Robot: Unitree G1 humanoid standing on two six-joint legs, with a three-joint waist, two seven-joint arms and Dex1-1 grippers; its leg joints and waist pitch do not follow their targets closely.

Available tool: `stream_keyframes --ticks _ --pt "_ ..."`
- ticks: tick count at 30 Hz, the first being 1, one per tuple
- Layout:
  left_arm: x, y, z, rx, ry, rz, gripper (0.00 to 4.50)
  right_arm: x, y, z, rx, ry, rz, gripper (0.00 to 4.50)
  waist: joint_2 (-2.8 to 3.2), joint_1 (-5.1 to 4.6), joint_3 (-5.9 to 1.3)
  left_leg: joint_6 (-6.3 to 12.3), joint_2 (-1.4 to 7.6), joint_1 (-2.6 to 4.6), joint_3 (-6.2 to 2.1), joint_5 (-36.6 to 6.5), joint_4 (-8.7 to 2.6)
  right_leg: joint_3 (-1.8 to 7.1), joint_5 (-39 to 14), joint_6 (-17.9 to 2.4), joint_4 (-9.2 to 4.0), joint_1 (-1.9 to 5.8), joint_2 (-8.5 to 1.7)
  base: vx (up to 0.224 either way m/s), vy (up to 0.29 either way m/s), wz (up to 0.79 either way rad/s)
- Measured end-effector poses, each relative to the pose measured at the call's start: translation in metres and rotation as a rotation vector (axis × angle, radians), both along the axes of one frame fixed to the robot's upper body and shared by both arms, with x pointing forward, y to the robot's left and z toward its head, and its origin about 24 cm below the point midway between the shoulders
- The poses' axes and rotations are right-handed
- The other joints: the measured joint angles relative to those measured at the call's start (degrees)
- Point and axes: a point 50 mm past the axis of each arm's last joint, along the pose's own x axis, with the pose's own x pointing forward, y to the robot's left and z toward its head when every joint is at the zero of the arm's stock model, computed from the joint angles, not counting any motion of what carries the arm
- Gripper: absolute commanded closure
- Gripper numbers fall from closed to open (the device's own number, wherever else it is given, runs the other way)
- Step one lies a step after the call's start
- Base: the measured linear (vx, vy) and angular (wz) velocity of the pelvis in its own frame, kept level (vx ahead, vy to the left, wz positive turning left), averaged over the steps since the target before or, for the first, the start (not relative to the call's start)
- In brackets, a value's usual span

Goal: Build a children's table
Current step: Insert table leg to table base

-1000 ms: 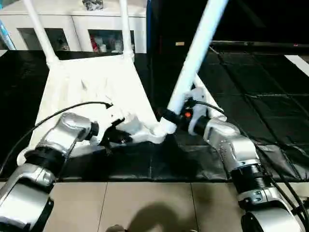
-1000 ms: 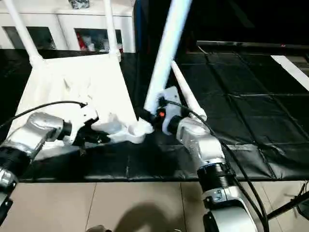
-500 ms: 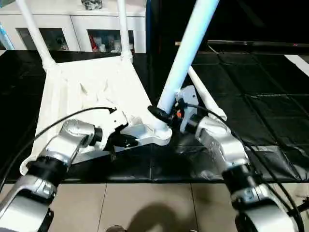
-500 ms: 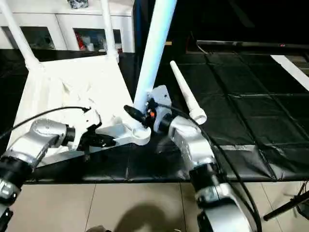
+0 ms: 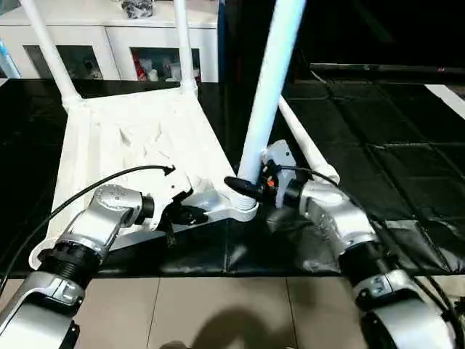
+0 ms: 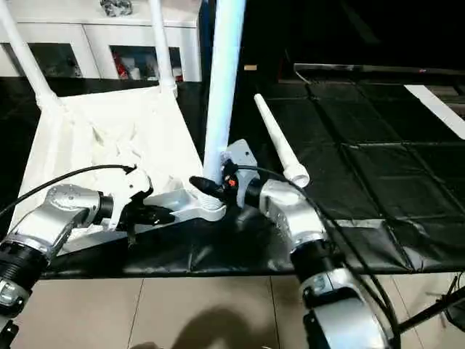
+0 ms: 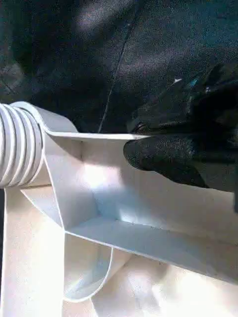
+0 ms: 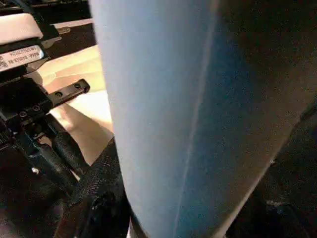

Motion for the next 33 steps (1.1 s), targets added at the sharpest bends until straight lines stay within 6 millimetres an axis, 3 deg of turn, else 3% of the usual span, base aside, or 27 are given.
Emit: stream_keyframes --ticks 10,16,22,33 --pt "-0.001 0.002 -0.001 0.012 -0.001 0.003 4.5 0.004 0.003 -0.001 -0.025 0.023 0.035 2.57 -0.19 -0.45 -0.12 0.0 0.0 0.11 0.02 0.0 -0.01 0.01 0.0 0.0 0.0 0.12 0.0 0.0 0.0 0.0" --pt "-0.001 0.002 -0.002 0.023 0.001 0.002 4.5 0.006 0.002 -0.004 -0.042 0.044 0.053 2.57 -0.36 -0.55 -0.22 0.0 -0.01 0.71 0.07 0.0 -0.18 0.03 -0.03 0.02 -0.15 0.54 0.0 0.0 0.0 0.0" --pt "-0.001 0.002 -0.002 0.023 0.005 0.0 4.5 0.007 0.003 -0.005 -0.039 0.057 0.054 2.57 -0.39 -0.7 -0.24 0.0 -0.01 0.84 0.08 -0.01 -0.27 0.0 -0.04 0.03 -0.3 0.71 0.0 0.0 0.0 0.0" --pt "-0.001 0.001 -0.002 0.015 0.011 0.004 4.5 0.009 -0.007 -0.014 0.135 0.177 -0.032 2.57 -0.29 -0.76 -0.23 0.01 -0.01 0.83 0.07 -0.01 -0.27 0.0 -0.03 0.02 -0.31 0.72 0.0 0.0 0.0 0.0"
